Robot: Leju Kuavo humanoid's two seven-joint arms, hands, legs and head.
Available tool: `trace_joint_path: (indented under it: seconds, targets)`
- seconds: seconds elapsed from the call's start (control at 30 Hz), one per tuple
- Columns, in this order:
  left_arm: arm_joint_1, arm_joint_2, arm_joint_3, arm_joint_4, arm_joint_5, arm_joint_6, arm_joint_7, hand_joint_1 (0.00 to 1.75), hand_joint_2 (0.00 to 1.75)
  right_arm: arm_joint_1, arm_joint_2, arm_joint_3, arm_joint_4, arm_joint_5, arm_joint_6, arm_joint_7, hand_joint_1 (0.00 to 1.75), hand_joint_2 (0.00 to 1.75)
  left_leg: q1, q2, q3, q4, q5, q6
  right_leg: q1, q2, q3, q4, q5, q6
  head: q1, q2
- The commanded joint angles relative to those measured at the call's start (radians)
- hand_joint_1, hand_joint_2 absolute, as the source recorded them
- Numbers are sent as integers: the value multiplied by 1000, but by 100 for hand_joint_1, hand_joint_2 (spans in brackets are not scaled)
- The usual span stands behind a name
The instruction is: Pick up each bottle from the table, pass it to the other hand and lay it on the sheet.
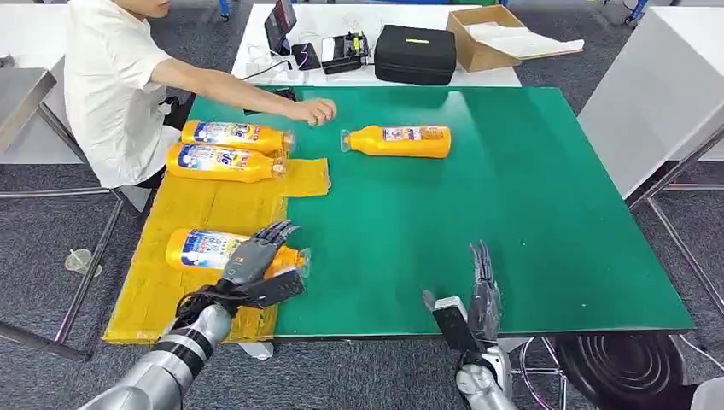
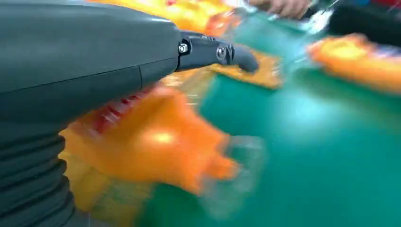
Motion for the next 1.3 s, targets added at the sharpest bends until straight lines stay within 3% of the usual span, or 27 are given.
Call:
trace_joint_path:
  seconds: [0.03,0.43,0.6,0.77,0.83,0.93,1.07,1.17,1.3]
  targets:
    - [73,-12,-74,-220,181,-137,-102,0,175,-32,-20,45,44,-4,-68,-2,0,175,0,3,1,0,-2,0,1,2,1,0,-1,-3,0,0]
    - [80,1,-94,-242,198,-163,-121,0,175,-32,-23,46,40,-7,-73,-2,0,175,1,3,-1,1,-2,0,2,1,-1,0,-1,-3,0,0]
    - [116,37,-177,-412,231,-137,-152,0,175,-24,-34,34,14,-7,-80,-2,0,175,1,3,-1,1,-2,0,2,1,-1,0,-2,-4,0,0]
    - [177,45,-221,-559,368,-211,-161,0,175,-14,-31,36,-26,5,-89,-2,0,175,1,4,-1,1,-3,0,2,2,-2,1,-2,-4,0,0]
    - [226,7,-202,-591,487,-251,-128,0,175,-51,-5,-29,93,137,-89,18,0,175,1,4,-1,1,-3,0,2,2,-2,1,-2,-4,0,0]
    - [248,-45,-225,-530,547,-234,-91,0,175,-71,-2,-143,117,505,-89,98,0,175,0,3,0,0,-2,0,1,2,-1,-1,-1,-3,0,0]
    - [238,-51,-253,-479,541,-193,-94,0,175,-105,-25,-153,112,711,-89,171,0,175,0,2,0,0,-2,0,1,0,-1,-1,-1,-4,0,0]
    - [240,-48,-243,-487,541,-180,-90,0,175,-145,-69,-48,100,765,-87,239,0,175,0,4,-2,0,-2,0,1,2,-2,0,-1,-4,0,0]
    - [240,-48,-242,-488,541,-180,-90,0,175,-150,-71,-38,103,763,-87,248,0,175,0,5,-2,1,-2,0,1,3,-2,0,0,-3,0,0]
